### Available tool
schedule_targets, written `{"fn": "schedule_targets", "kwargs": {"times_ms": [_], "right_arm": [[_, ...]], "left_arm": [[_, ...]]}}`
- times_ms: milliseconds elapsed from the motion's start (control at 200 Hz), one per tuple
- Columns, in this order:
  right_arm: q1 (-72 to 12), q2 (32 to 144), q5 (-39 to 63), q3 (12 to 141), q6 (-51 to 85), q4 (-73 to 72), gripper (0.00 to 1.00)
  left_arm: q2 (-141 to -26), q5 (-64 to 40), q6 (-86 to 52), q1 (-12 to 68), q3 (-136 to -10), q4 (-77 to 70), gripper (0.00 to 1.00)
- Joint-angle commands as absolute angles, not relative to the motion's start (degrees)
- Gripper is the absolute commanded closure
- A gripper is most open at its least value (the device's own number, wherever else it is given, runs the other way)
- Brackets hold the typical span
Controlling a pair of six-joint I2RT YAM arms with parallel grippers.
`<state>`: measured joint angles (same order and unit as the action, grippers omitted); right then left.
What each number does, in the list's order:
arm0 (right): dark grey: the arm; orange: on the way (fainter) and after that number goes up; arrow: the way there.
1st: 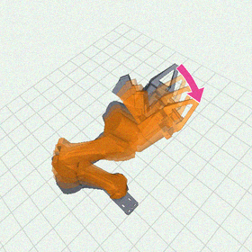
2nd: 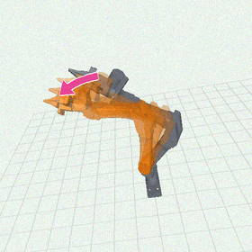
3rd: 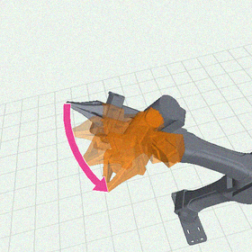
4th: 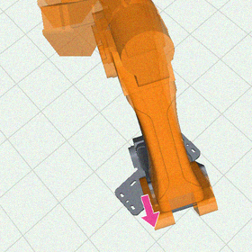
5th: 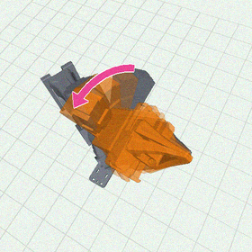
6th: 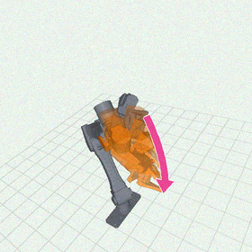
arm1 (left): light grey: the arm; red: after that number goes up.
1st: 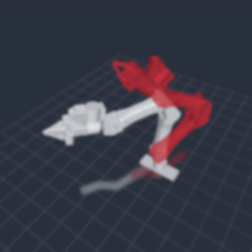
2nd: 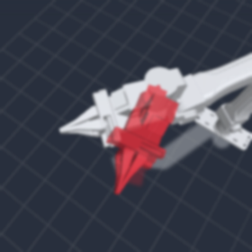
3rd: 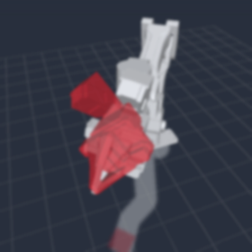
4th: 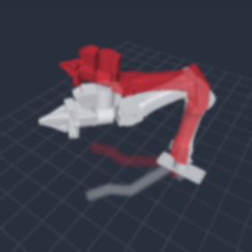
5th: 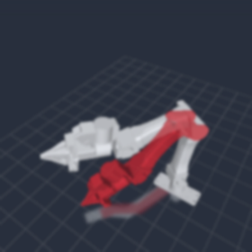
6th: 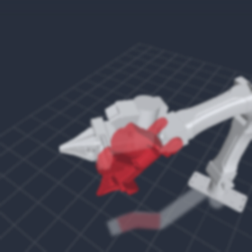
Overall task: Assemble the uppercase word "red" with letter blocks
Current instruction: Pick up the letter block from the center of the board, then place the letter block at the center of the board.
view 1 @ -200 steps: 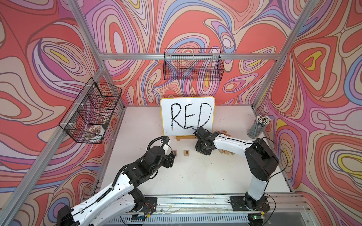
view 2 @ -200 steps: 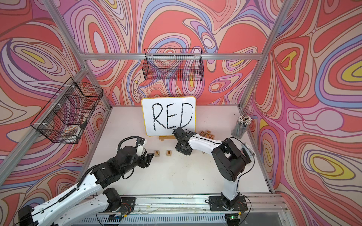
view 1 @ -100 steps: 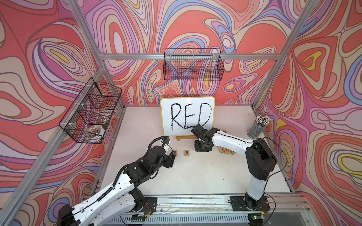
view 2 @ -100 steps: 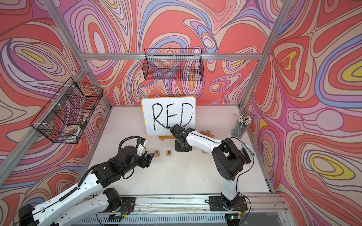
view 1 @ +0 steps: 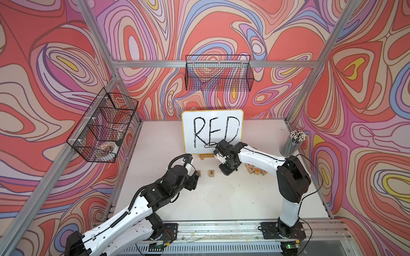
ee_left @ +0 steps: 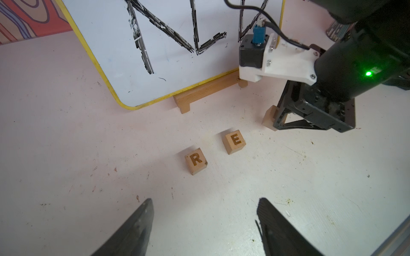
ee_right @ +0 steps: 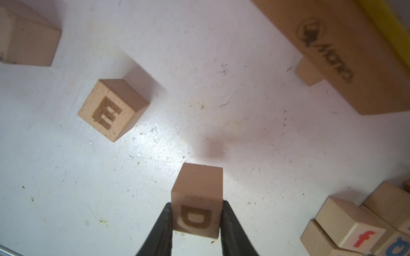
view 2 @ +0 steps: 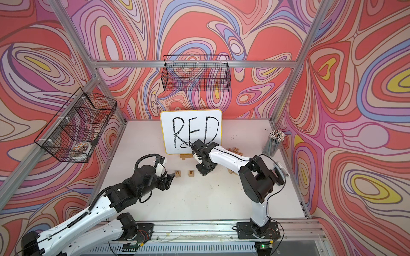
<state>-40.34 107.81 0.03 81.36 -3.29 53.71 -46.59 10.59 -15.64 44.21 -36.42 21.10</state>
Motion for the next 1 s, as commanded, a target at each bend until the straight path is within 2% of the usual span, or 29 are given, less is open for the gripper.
{"fn": "schedule_targets", "kwargs": {"times_ms": [0,356,716,997], "right_arm": [[-40.69,107.24,-1.21,81.03,-12.61,53.20,0.72],[-40.56,109.48,-0.69,79.19,-18.45,48.68,0.68],[-39.98,109.14,0.25,75.72,-18.85,45.53,0.67],[-39.74,108.60,-1.34,74.63,-19.10,44.05,0.61]], "left_arm": [[-46.49,11.85,-15.30,43.95,-37.46,22.84,0.24],[-46.13,12.15,-15.47,43.94,-37.47,23.33,0.24],[-46.66,12.36,-15.56,43.93,-37.62,23.54,0.24],[-46.66,12.39,-15.56,43.90,-37.68,23.66,0.24]]}}
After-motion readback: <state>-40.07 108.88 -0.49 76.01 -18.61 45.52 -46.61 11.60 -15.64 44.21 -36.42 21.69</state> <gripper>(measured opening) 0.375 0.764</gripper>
